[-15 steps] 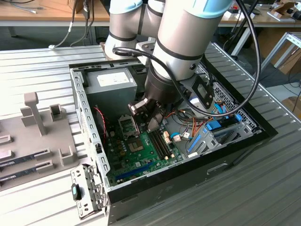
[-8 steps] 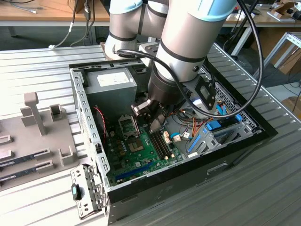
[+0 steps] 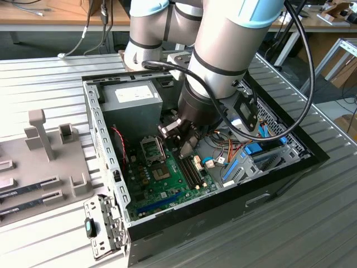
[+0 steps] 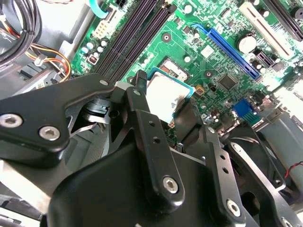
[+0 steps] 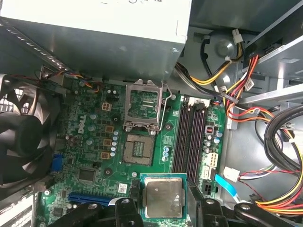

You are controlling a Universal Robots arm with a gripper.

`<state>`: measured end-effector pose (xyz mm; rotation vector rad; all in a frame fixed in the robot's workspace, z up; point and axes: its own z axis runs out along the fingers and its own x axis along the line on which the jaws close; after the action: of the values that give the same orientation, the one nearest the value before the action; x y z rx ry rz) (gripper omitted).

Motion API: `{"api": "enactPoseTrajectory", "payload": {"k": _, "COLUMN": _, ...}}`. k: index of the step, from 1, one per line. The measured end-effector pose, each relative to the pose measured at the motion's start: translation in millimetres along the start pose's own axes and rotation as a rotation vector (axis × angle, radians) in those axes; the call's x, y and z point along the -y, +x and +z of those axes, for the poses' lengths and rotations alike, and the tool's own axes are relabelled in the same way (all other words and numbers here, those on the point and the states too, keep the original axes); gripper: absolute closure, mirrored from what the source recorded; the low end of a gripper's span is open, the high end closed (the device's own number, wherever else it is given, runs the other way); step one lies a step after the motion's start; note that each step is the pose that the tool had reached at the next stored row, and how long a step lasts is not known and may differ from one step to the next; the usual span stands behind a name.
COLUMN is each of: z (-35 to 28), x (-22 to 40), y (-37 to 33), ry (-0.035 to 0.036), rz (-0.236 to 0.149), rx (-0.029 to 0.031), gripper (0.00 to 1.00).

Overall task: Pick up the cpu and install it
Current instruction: 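Pick up the cpu and move it towards the insertion slot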

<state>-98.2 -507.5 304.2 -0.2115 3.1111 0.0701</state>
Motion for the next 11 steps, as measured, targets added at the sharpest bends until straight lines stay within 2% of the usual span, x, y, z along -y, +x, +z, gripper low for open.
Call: {"api": "enactPoseTrajectory", "payload": {"k": 11, "z": 2.9, "x": 3.3, "y": -5.8, "ry": 0.0, "rz": 0.0, "rx": 0.0, "gripper": 0.53}}
